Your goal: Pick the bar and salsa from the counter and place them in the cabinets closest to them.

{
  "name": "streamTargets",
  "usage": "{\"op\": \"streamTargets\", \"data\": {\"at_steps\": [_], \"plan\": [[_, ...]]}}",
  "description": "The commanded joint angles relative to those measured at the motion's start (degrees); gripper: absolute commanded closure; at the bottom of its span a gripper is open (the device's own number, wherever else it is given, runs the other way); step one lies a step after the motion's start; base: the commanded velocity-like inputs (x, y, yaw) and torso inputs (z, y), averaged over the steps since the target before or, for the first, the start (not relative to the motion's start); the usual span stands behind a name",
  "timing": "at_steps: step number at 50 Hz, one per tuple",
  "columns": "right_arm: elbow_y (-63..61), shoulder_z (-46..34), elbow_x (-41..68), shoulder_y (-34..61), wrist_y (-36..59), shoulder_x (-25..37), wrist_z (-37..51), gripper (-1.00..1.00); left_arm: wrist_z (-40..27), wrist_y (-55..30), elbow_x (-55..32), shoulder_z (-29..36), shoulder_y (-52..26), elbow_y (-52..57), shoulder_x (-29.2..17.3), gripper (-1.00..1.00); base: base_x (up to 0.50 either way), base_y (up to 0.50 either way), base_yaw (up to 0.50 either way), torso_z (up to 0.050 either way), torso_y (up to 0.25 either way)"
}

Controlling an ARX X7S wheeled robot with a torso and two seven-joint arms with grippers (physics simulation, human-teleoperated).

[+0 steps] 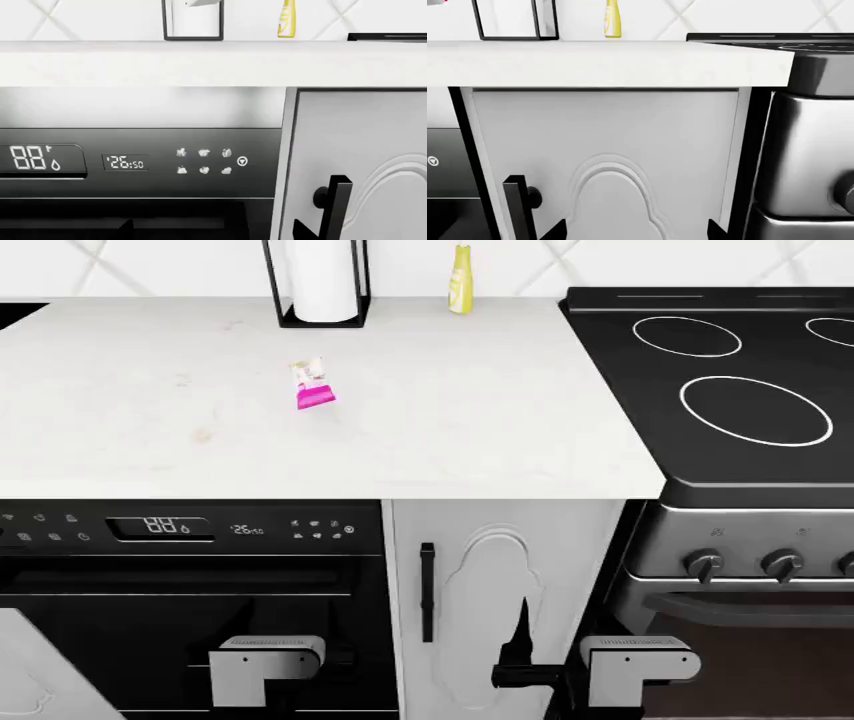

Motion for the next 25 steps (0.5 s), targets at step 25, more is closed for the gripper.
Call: {"op": "streamTargets", "data": {"at_steps": [25], "plan": [[-29.13, -3.71, 0.09, 5.37, 24.07, 5.85, 3.21, -1.0, -3.53, -29.37, -7.73, 0.91, -6.43, 32.75, -6.68, -1.0, 0.0, 0.0, 0.0, 0.027, 0.0]]}}
